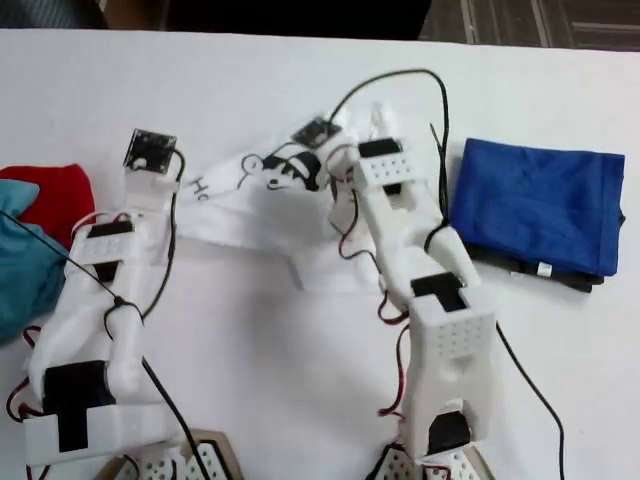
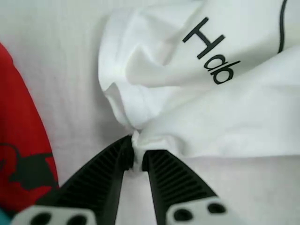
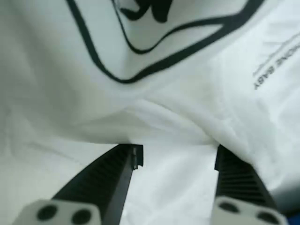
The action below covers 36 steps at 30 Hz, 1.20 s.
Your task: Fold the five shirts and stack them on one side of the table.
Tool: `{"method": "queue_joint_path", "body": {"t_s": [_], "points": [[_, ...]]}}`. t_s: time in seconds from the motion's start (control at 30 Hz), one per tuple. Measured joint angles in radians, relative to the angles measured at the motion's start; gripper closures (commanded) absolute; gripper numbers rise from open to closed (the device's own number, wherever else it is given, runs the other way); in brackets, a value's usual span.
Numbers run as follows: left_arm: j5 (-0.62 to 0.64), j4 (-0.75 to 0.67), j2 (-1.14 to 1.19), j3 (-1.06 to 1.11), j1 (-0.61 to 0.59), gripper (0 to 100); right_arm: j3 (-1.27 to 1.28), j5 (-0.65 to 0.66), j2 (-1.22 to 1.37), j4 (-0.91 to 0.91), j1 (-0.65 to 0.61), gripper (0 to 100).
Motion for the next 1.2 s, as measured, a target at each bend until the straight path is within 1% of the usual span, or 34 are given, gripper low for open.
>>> {"method": "queue_joint_path", "body": {"t_s": [0.13,0.23,0.4,0.57,0.67,0.77,0.87,1.0,1.1,1.2], "points": [[0.0,-0.002,0.0,0.0,0.0,97,-0.157,-0.009,0.006,0.173,0.0,74.0],[0.0,-0.002,0.0,0.0,0.0,97,-0.206,-0.009,0.006,0.301,0.003,74.0],[0.0,-0.005,0.0,0.0,0.0,97,-0.17,-0.017,-0.021,0.341,0.017,74.1],[0.0,-0.005,0.0,0.0,0.0,97,0.026,-0.02,-0.203,0.342,0.014,74.1],[0.0,-0.005,0.0,0.0,0.0,97,0.204,-0.025,-0.295,0.276,0.02,74.1],[0.0,-0.005,0.0,0.0,0.0,97,0.379,-0.069,-0.339,0.15,0.021,74.1],[0.0,-0.005,0.0,0.0,0.0,97,0.496,-0.123,-0.344,0.028,0.02,74.1],[0.0,-0.005,0.0,0.0,0.0,97,0.535,-0.206,-0.344,-0.072,0.029,74.1],[0.0,-0.005,0.0,0.0,0.0,97,0.537,-0.275,-0.325,-0.095,0.041,74.1],[0.0,-0.005,0.0,0.0,0.0,97,0.537,-0.316,-0.292,-0.1,0.04,74.1]]}}
